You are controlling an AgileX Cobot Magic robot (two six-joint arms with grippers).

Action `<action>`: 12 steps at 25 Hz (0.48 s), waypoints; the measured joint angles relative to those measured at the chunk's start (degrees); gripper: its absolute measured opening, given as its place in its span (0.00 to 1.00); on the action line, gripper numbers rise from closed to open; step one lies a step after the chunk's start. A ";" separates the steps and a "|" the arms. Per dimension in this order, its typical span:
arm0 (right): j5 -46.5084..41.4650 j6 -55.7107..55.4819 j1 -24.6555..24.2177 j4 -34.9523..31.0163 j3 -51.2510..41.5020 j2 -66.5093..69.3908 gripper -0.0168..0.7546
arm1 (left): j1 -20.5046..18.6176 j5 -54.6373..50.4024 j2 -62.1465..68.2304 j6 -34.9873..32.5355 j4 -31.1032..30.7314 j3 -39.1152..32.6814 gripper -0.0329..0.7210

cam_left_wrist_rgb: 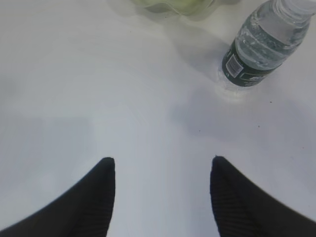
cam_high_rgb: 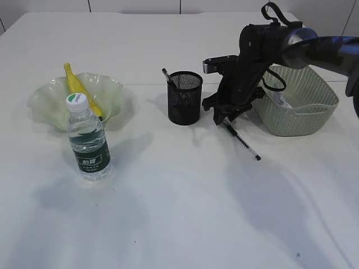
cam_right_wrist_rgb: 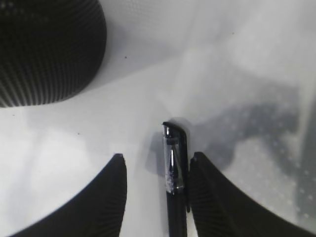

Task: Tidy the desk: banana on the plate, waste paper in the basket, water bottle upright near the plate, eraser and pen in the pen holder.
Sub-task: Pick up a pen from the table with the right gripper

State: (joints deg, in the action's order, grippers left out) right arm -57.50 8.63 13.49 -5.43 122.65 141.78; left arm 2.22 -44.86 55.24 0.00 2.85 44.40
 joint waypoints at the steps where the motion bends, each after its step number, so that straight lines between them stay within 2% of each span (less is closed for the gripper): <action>1: 0.00 0.00 0.00 0.00 0.00 0.00 0.44 | 0.00 0.00 0.00 0.00 0.00 0.00 0.61; 12: 0.12 0.00 0.00 -0.12 0.00 0.00 0.44 | 0.00 0.00 0.00 0.00 0.00 0.00 0.61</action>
State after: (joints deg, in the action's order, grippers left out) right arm -57.38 8.63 13.49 -5.54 122.65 141.78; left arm 2.22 -44.86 55.24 0.00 2.85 44.40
